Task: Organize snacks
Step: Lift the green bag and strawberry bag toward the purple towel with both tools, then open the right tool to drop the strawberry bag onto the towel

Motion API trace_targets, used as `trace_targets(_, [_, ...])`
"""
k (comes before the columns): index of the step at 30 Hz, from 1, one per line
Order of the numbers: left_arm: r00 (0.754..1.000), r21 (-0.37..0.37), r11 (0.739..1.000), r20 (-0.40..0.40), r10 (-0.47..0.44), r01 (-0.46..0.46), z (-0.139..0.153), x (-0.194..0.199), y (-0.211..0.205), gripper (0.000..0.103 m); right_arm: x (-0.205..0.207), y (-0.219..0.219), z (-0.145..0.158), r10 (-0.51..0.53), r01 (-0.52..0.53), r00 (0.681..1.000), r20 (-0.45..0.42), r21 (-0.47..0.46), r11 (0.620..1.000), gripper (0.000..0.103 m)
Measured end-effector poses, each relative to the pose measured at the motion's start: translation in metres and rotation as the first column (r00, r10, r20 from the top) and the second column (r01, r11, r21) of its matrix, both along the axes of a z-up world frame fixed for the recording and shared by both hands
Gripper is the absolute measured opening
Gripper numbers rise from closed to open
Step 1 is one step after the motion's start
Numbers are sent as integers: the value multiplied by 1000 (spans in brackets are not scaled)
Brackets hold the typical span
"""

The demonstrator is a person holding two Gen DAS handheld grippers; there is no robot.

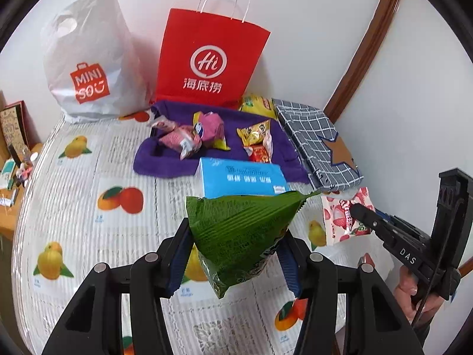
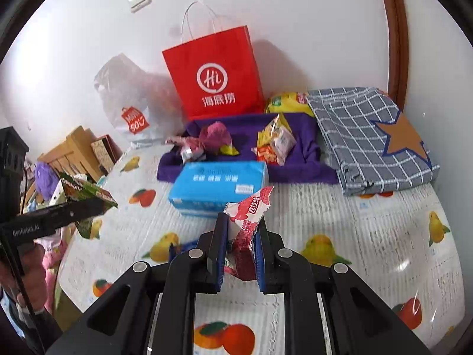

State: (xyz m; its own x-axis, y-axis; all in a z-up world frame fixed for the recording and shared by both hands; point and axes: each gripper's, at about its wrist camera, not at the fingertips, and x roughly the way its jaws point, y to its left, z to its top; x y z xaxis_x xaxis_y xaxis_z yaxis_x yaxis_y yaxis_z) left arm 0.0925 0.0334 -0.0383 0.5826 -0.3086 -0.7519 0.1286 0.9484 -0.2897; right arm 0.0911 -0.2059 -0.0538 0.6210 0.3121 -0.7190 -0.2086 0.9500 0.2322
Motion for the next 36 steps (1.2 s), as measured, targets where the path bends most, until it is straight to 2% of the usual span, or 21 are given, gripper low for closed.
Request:
trace_targets(15, [1000,41,999,9,-24,24,7,82,-10,52,93,26,20,-6,8,999,43,-46,999,17])
trace_targets(28, [1000,71,997,2,31,-31,5,154,8,52,176,38,22,3,1,997,76,-53,999,17])
trace_targets(36, [999,68,997,0,39,-38,-6,204,10,52,223,37,2,-2,3,999,55,-33,999,17])
